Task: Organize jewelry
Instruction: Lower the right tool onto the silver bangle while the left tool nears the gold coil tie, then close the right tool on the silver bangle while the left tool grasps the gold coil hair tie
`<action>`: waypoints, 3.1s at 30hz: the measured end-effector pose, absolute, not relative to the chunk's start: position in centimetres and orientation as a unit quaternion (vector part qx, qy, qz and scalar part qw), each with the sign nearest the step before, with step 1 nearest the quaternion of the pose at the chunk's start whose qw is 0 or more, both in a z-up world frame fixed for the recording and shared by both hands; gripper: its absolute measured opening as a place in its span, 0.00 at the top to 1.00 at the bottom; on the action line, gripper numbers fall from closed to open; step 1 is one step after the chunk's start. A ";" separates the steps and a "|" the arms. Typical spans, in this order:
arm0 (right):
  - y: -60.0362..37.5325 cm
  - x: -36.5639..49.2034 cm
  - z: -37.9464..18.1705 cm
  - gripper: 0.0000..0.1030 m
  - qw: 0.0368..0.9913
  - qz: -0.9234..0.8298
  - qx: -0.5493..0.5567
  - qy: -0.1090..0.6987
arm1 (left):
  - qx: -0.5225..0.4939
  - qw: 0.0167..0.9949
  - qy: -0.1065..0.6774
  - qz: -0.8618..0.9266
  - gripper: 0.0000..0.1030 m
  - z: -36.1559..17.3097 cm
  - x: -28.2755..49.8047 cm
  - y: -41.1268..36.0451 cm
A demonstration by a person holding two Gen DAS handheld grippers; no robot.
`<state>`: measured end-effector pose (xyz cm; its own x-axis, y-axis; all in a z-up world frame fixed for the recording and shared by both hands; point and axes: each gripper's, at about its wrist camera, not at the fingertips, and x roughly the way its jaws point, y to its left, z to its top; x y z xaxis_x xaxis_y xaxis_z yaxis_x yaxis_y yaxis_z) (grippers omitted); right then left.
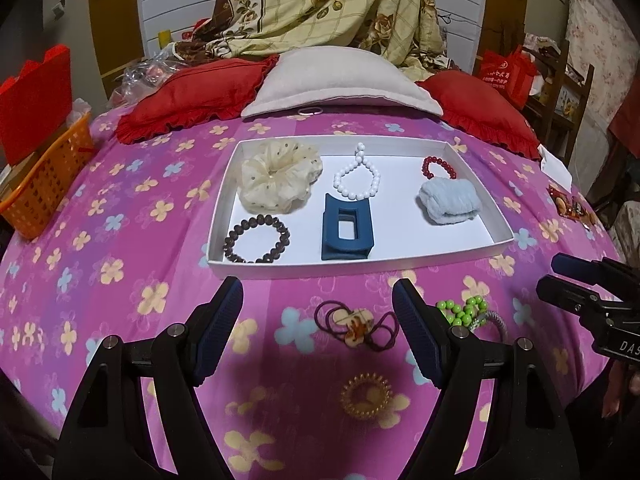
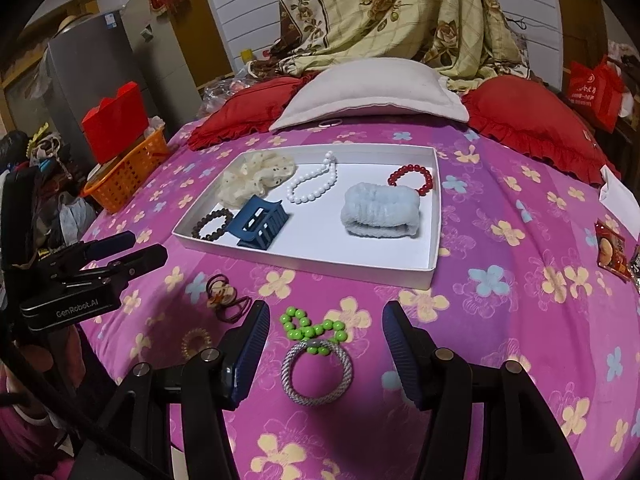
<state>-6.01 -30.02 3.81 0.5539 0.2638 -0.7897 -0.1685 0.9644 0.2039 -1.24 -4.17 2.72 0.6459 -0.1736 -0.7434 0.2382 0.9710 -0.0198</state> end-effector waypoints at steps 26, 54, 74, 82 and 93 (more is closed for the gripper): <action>-29.7 -8.2 3.0 0.42 0.873 0.121 0.046 0.470 | 0.076 0.906 0.402 -0.106 0.25 2.6 -4.0 -4.4; -28.9 -6.3 -3.2 0.59 0.847 0.106 -0.044 0.519 | 0.048 0.847 0.503 -0.166 0.25 -4.3 -4.2 -4.0; -28.6 -7.1 -1.6 0.93 0.869 0.133 -0.049 0.474 | 0.041 0.840 0.505 -0.194 0.90 -4.7 -3.7 -4.7; -29.0 -7.5 1.8 0.93 0.884 0.133 -0.040 0.446 | 0.025 0.853 0.481 -0.201 0.91 -2.0 -3.9 -4.5; -28.7 -6.7 3.9 0.93 0.892 0.131 -0.047 0.430 | 0.026 0.877 0.446 -0.179 0.91 1.5 -2.0 -4.2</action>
<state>-6.70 -28.69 3.88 0.5953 0.1930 -0.7800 -0.2733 0.9615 0.0293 -1.99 -4.22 1.54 0.5384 -0.2915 -0.7907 0.3374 0.9343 -0.1148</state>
